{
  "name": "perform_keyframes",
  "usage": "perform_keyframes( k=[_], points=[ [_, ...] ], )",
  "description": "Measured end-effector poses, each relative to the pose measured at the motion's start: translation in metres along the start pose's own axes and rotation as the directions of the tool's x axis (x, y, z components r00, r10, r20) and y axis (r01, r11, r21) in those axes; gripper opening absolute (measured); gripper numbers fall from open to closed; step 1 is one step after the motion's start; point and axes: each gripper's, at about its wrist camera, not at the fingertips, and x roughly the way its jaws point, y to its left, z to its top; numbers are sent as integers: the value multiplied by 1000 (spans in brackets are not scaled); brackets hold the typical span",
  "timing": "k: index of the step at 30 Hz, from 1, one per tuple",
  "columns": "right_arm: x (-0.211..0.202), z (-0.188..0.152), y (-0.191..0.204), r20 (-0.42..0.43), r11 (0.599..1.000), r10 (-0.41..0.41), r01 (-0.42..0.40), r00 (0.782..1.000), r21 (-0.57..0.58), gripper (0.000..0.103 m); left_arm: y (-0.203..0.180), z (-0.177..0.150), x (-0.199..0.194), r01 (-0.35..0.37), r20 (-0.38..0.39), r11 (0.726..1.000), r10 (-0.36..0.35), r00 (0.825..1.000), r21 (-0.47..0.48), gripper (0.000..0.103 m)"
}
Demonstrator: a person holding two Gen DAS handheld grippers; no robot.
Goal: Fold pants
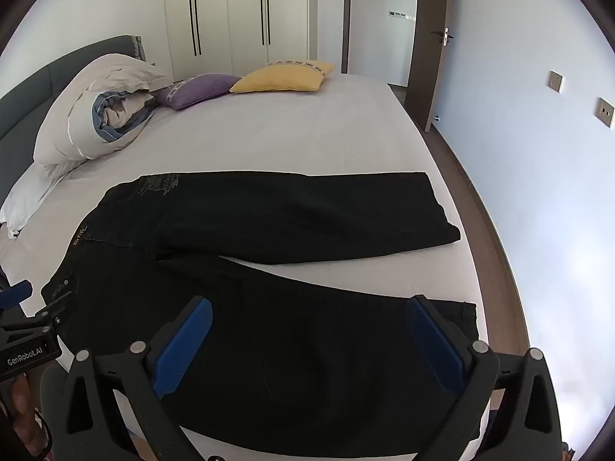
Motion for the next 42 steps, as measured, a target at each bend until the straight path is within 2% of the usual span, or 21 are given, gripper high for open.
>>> perform_keyframes(
  k=[16,21,35,42],
  points=[
    [7,-6,5,-4,1000,-6,6,1000,-15,103,2,0,3,10,-4,1000,-10,1000,-5,103],
    [7,-9,5,-8,1000,-5,5,1000,-16,103,-8,-1,-1,-12,16,1000,12,1000,9,103],
    [7,-10,7,-8,1000,-9,9,1000,-15,103,-11,-5,-1,-17,22,1000,17,1000,21,103],
    [6,-10,3,-10,1000,-10,10,1000,-10,103,-7,-6,1,-4,13,1000,4,1000,0,103]
  ],
)
